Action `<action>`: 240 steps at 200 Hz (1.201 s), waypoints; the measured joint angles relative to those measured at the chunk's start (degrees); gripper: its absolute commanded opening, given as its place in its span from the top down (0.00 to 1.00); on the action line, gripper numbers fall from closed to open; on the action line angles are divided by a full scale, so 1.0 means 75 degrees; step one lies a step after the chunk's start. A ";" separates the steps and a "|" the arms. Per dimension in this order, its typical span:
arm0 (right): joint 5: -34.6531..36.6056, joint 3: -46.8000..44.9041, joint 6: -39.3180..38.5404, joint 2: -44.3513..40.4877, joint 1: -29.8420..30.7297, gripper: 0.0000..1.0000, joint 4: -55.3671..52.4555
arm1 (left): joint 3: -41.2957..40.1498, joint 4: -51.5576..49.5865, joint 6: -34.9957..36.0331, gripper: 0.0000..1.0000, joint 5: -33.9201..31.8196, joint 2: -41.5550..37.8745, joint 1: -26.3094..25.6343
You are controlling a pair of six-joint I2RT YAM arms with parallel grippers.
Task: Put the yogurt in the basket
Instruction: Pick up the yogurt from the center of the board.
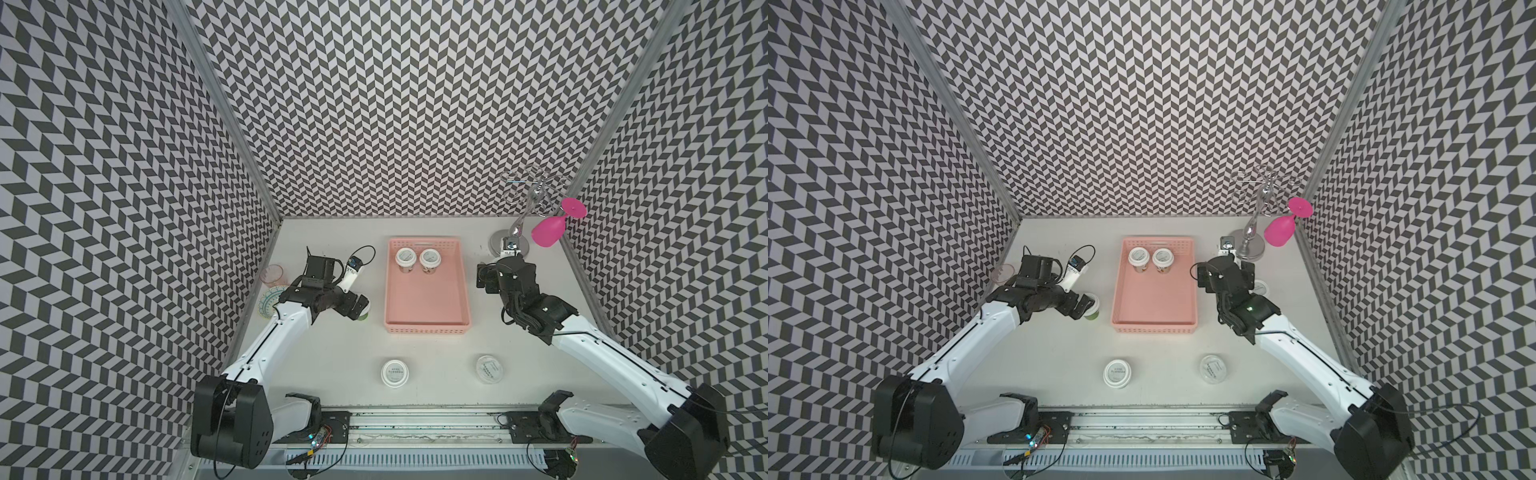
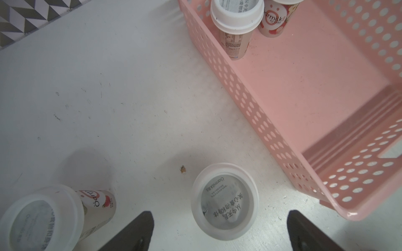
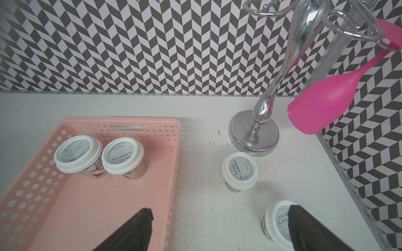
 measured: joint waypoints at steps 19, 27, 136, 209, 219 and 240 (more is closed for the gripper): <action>0.0000 -0.0009 -0.0003 -0.0035 0.0000 0.01 0.0003 | 0.0003 -0.0003 -0.0122 0.00 -0.0032 0.0254 0.0000; 0.0006 -0.0009 -0.0003 -0.0038 0.0000 0.00 0.0003 | 0.0003 -0.0003 -0.0172 0.00 -0.0038 0.0358 0.0000; 0.0012 -0.0009 -0.0003 -0.0026 0.0000 0.00 0.0003 | 0.0003 0.0026 -0.0603 0.00 -0.0058 0.1087 -0.0184; 0.0003 -0.0009 0.0000 -0.0017 -0.0064 0.00 0.0003 | 0.0003 0.0099 -0.0839 0.05 -0.0388 0.1533 -0.0286; 0.0000 -0.0009 0.0000 -0.0017 -0.0070 0.00 0.0006 | 0.0003 0.0117 -0.0857 0.06 -0.0399 0.1533 -0.0286; -0.0003 -0.0009 0.0000 -0.0017 -0.0087 0.00 0.0006 | 0.0003 0.0131 -0.0866 0.08 -0.0402 0.1533 -0.0312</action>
